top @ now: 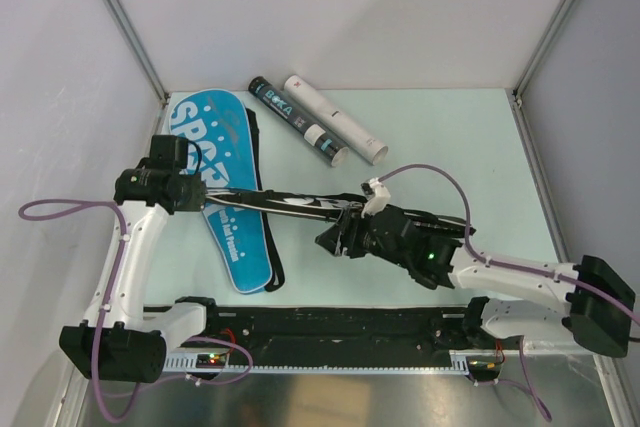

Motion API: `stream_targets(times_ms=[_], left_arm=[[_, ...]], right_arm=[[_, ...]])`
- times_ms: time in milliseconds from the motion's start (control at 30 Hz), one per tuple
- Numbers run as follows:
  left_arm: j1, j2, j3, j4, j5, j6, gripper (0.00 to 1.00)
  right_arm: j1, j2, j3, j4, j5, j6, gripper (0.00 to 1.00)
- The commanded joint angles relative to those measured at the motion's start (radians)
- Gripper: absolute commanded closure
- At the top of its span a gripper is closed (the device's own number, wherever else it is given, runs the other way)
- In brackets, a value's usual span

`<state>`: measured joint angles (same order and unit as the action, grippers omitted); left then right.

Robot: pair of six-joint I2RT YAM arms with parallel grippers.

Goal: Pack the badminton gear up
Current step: Zip the racket bag at the center of the board.

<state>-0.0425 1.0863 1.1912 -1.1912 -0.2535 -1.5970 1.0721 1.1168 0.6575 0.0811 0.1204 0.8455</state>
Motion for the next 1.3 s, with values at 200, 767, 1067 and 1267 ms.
stream_targets(times_ms=[200, 767, 1067, 1267], left_arm=[[0.005, -0.014, 0.02, 0.011, 0.014, -0.026, 1.0], [0.005, -0.023, 0.014, 0.01, 0.012, -0.035, 1.0], [0.005, -0.018, 0.016, 0.011, 0.004, -0.036, 1.0], [0.005, -0.02, 0.026, 0.009, -0.023, -0.047, 1.0]], right_arm=[[0.031, 0.147, -0.006, 0.24, 0.26, 0.099, 0.39], [0.071, 0.184, -0.006, 0.364, 0.485, 0.065, 0.56], [0.075, 0.172, -0.014, 0.371, 0.503, 0.02, 0.95], [0.072, 0.142, -0.031, 0.265, 0.547, 0.044, 1.0]])
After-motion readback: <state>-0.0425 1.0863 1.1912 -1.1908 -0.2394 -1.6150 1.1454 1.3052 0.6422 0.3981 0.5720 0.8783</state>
